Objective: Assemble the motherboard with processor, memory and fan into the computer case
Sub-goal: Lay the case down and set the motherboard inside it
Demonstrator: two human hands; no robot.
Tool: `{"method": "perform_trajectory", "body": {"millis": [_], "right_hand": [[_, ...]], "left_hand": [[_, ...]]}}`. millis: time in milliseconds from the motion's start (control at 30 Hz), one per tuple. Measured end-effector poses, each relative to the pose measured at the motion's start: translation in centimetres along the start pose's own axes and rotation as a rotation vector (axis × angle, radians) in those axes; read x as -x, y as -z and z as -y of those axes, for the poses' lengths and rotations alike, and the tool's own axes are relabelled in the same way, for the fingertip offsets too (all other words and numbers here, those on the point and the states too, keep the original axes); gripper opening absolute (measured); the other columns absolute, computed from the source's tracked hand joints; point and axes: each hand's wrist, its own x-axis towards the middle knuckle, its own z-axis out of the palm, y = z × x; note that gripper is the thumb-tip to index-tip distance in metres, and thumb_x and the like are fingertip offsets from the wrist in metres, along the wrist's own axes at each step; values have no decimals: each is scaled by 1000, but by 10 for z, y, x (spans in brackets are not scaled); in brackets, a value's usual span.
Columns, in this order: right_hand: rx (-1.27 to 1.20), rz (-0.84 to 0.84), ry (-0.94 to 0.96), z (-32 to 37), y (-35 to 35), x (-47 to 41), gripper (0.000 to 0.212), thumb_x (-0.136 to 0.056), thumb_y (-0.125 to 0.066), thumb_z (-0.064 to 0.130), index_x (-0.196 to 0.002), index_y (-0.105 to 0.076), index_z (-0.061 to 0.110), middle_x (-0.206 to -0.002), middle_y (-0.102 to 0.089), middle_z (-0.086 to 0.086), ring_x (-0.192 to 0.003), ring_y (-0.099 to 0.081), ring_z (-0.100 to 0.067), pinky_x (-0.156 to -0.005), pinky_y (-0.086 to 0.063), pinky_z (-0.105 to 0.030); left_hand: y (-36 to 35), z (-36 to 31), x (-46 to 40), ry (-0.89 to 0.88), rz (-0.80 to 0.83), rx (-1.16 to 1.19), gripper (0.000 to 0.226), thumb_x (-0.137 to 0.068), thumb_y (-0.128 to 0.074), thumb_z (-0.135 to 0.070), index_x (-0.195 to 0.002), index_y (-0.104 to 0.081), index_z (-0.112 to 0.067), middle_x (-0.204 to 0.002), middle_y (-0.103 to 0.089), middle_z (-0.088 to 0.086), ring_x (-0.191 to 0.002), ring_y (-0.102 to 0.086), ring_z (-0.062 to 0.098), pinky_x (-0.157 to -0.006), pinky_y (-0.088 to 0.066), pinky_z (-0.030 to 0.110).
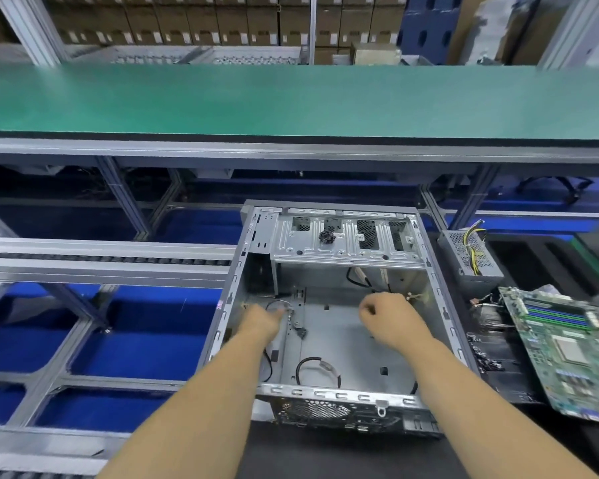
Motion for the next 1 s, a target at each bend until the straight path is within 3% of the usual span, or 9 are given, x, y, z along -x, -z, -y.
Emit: {"method": "perform_trajectory", "body": {"millis": [100, 200, 300, 367, 467, 500, 633, 733, 1000], "right_hand": [[159, -151, -48, -5, 0, -4, 24, -96, -51, 22, -110, -70, 17, -112, -61, -8, -110, -53, -31, -88, -52, -40], [225, -66, -192, -8, -2, 0, 25, -98, -54, 21, -121, -59, 12, -125, -50, -14, -119, -48, -35, -88, -49, -39], [249, 41, -275, -14, -1, 2, 8, -97, -54, 12, -104, -55, 9, -115, -61, -15, -97, -58, -33, -76, -48, -33], [188, 145, -270, -18, -4, 0, 6, -98, -50, 11, -96, -55, 9, -98, -66, -13, -83, -60, -29, -68, -45, -28], [10, 335, -214, -16, -11, 0, 24, -104, -44, 21, -88, -56, 8, -83, -71, -13, -55, -54, -17, -48, -39, -20], [-49, 351, -206, -13, -12, 1, 29, -106, -42, 26, -93, -59, 7, -78, -70, -10, -48, -47, -13, -42, -35, -18], [-258, 353, -189, -6, -11, 1, 34, -103, -34, 32, -114, -62, 17, -74, -67, -5, -48, -35, -15, -43, -29, -21], [-240, 419, -184, -5, -13, 1, 35, -105, -36, 33, -117, -63, 15, -73, -63, -5, -49, -35, -16, -42, -29, -21], [-539, 323, -317, -11, -18, -5, 36, -102, -57, 35, -99, -69, 1, -63, -60, -7, -39, -39, -14, -41, -38, -22]], "left_hand": [[0, -3, -2, -77, -218, -210, 36, -107, -38, -24, -132, -50, -1, -94, -59, 10, -73, -52, 12, -55, -38, 19], [5, 2, -3, -179, -310, -339, 35, -98, -48, -4, -132, -44, -7, -107, -58, 10, -75, -51, 12, -53, -43, 17], [0, -3, -1, -597, -422, -735, 64, -84, -60, -4, -140, -32, -17, -130, -44, 10, -115, -46, 27, -91, -45, 37], [-8, -7, -1, -824, -267, -871, 55, -90, -52, -14, -143, -36, -20, -141, -40, 8, -129, -36, 29, -103, -36, 44], [-23, -2, -5, -687, 218, -889, 52, -101, -40, -30, -152, -29, -26, -161, -21, 2, -144, -25, 28, -115, -25, 47], [-25, -1, -7, -622, 261, -899, 53, -102, -39, -34, -153, -27, -26, -163, -19, 0, -145, -24, 28, -116, -24, 47], [-14, -1, -8, -525, 80, -1018, 42, -98, -45, -19, -140, -46, -18, -141, -46, 8, -131, -45, 28, -101, -42, 44], [-12, 6, -12, -435, 111, -976, 30, -97, -48, -12, -126, -55, -14, -130, -57, 8, -117, -58, 29, -92, -48, 39], [0, 1, -14, -195, -168, -798, 37, -90, -51, 1, -124, -59, -10, -118, -65, 8, -107, -64, 27, -67, -47, 33]]}}
